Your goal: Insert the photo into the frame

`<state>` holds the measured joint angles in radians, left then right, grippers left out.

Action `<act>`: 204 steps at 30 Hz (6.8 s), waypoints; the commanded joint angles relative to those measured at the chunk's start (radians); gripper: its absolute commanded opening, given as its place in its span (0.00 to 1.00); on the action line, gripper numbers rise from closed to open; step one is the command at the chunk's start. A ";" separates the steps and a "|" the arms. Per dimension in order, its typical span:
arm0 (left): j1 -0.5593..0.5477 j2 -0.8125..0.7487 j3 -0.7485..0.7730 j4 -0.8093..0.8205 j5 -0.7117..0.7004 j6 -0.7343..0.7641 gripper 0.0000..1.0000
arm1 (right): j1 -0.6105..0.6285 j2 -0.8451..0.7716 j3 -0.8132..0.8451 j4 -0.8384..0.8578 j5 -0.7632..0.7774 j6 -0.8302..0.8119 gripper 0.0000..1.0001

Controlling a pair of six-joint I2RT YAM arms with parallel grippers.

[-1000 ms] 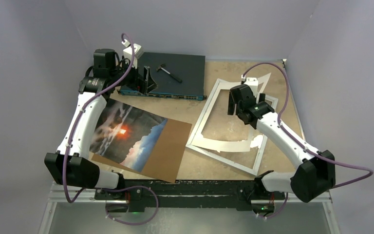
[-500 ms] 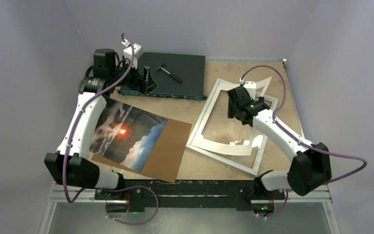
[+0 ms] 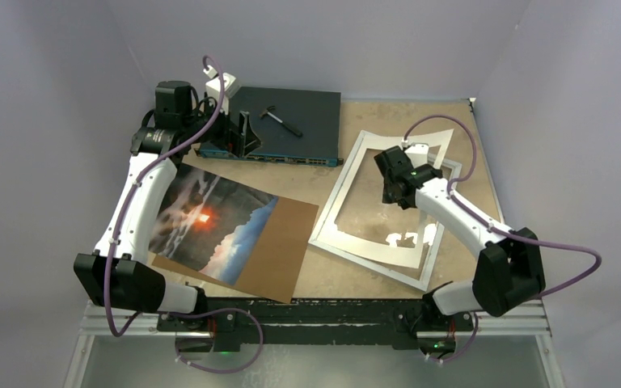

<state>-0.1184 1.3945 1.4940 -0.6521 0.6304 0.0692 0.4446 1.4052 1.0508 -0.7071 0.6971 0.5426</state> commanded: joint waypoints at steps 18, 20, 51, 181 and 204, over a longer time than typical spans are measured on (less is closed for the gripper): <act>0.002 -0.017 0.033 0.009 0.064 0.035 0.93 | -0.046 -0.086 0.034 -0.066 -0.009 0.090 0.99; 0.002 -0.016 0.036 0.007 0.065 0.037 0.93 | -0.046 -0.095 0.033 -0.060 -0.024 0.080 0.99; 0.000 0.024 0.060 -0.005 0.084 0.045 0.91 | -0.046 -0.203 0.018 -0.125 0.003 0.229 0.99; 0.754 0.042 -0.632 0.126 -0.803 1.112 0.88 | 0.455 0.752 0.395 1.133 -0.704 -0.058 0.99; 0.553 0.112 -0.796 0.380 -0.794 0.898 0.86 | 0.460 0.849 0.468 1.193 -0.832 -0.048 0.98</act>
<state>0.5064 1.4876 0.7219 -0.2882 -0.2153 1.0851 0.8978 2.2906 1.5299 0.4477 -0.0799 0.4751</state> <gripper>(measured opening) 0.859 0.983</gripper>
